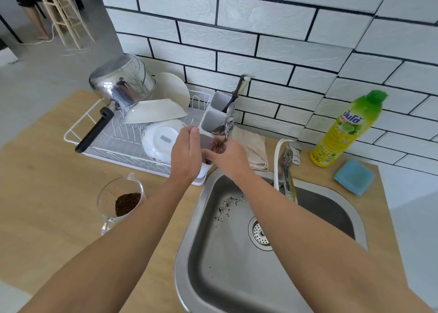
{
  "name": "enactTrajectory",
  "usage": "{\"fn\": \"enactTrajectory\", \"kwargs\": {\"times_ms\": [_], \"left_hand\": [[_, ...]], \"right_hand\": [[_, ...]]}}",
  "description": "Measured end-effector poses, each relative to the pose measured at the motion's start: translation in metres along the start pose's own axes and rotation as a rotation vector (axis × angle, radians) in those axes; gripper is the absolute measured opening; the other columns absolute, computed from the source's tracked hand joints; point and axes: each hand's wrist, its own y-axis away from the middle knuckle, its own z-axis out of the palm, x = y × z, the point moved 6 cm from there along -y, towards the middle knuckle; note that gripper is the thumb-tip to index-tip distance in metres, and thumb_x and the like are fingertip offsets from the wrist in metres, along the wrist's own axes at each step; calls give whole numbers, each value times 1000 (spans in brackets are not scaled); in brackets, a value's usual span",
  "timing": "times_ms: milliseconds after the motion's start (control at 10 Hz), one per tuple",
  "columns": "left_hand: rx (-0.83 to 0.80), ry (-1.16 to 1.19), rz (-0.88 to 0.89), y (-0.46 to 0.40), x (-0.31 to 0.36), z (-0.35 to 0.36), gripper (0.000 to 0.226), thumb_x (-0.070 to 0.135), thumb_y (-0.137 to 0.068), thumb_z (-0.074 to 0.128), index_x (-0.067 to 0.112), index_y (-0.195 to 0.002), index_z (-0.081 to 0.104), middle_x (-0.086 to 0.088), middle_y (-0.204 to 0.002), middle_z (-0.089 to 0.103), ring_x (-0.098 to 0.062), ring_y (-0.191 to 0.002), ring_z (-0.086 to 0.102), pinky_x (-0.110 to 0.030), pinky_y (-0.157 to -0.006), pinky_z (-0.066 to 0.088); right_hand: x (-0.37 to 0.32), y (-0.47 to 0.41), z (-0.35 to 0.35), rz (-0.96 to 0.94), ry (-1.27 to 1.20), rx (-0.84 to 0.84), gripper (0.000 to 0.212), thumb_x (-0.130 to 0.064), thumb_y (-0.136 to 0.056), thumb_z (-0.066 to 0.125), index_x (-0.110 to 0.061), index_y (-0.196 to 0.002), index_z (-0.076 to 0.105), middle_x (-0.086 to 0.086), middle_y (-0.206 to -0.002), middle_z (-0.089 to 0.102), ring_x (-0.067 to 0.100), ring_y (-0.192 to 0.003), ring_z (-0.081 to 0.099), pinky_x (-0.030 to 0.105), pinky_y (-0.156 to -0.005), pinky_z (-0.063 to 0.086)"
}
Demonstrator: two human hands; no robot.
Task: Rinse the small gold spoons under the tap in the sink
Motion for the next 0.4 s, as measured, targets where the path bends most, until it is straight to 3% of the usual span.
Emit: {"fn": "enactTrajectory", "kwargs": {"times_ms": [100,200,300,400], "left_hand": [[-7,-15,-1,1,3,-1,38,45,-101,27,21,-110,56,8,-97,62,-13,-93,58,-28,-80,45],[-8,-29,12,3,7,-2,40,49,-100,26,22,-109,56,14,-94,60,-3,-90,56,-22,-78,41],[10,-46,44,4,11,-4,46,52,-98,26,21,-112,57,14,-97,60,-4,-90,54,-20,-79,39],[24,-20,65,7,19,-5,46,54,-97,26,24,-113,57,15,-100,60,2,-90,52,-16,-79,38]], "right_hand": [[-1,5,-3,1,-48,56,37,-47,-69,90,-36,-86,59,-19,-81,69,-15,-67,61,2,-60,40],[-8,10,-9,-20,-32,87,38,-53,-69,88,-38,-88,59,-22,-86,68,-20,-75,59,0,-62,40],[-16,16,-24,-36,-22,121,53,-63,-71,82,-29,-110,69,-19,-103,72,-16,-85,59,2,-67,38],[-16,24,-47,2,-98,208,67,-72,-79,69,-26,-128,66,-22,-109,65,-11,-98,58,11,-84,41]]}}
